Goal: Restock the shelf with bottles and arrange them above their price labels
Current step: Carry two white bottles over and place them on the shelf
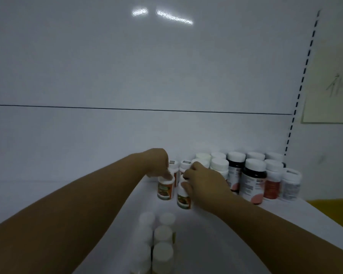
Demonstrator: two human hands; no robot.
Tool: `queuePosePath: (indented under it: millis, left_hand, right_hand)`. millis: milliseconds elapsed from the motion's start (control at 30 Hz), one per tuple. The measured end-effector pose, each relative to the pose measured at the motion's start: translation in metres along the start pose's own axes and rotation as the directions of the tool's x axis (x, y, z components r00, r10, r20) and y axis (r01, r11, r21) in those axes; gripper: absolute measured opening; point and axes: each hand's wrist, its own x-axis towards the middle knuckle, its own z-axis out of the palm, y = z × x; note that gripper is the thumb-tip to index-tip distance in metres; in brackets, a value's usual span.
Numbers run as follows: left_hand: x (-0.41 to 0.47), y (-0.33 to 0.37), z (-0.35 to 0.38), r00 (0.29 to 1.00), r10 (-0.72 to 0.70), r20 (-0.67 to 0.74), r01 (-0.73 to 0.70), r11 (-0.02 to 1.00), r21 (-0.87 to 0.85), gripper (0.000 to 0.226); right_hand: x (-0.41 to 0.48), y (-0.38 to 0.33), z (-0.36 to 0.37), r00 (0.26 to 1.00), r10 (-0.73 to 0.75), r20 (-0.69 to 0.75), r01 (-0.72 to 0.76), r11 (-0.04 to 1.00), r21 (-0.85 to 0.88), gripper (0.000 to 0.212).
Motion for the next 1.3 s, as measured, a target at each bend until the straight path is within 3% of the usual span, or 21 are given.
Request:
queuePosePath:
  millis: [200,333,533,833,933,1033,1167,1300]
  left_hand:
    - [-0.023,0.010,0.000,0.986,-0.152,-0.073,0.131,0.964,-0.231,0.038]
    - [-0.059,0.003,-0.027,0.928,-0.250,-0.276,0.103,0.884,-0.456,0.033]
    - [-0.149,-0.019,-0.079,0.811,-0.419,-0.409,0.062,0.756,-0.651,0.028]
    - [-0.253,-0.088,-0.083,0.641,-0.588,-0.492,0.127,0.714,-0.688,0.029]
    - [-0.273,-0.125,-0.083,0.608,-0.605,-0.514,0.110,0.705,-0.701,0.027]
    - [-0.283,-0.166,-0.080,0.618,-0.612,-0.493,0.105,0.686,-0.720,0.028]
    - [-0.285,-0.214,-0.072,0.691,-0.587,-0.421,0.152,0.688,-0.710,0.035]
    - [-0.276,-0.255,-0.068,0.777,-0.523,-0.350,0.170,0.710,-0.684,0.039]
  right_hand:
    - [0.001,0.001,-0.011,0.997,-0.072,0.024,0.069,0.992,0.110,0.029]
    - [0.005,0.004,-0.023,0.995,-0.040,-0.094,0.066,0.955,0.289,0.025]
    - [0.026,-0.039,-0.062,0.971,-0.070,-0.230,0.209,0.716,0.666,0.016]
    - [0.022,-0.152,-0.079,0.931,-0.210,-0.298,0.364,0.500,0.786,0.011]
    - [0.024,-0.191,-0.088,0.927,-0.222,-0.303,0.375,0.497,0.782,0.014]
    - [0.030,-0.232,-0.091,0.930,-0.275,-0.243,0.357,0.527,0.771,0.017]
    - [0.035,-0.290,-0.083,0.912,-0.409,-0.031,0.337,0.702,0.627,0.026]
    - [0.037,-0.331,-0.057,0.899,-0.429,0.091,0.333,0.802,0.496,0.029]
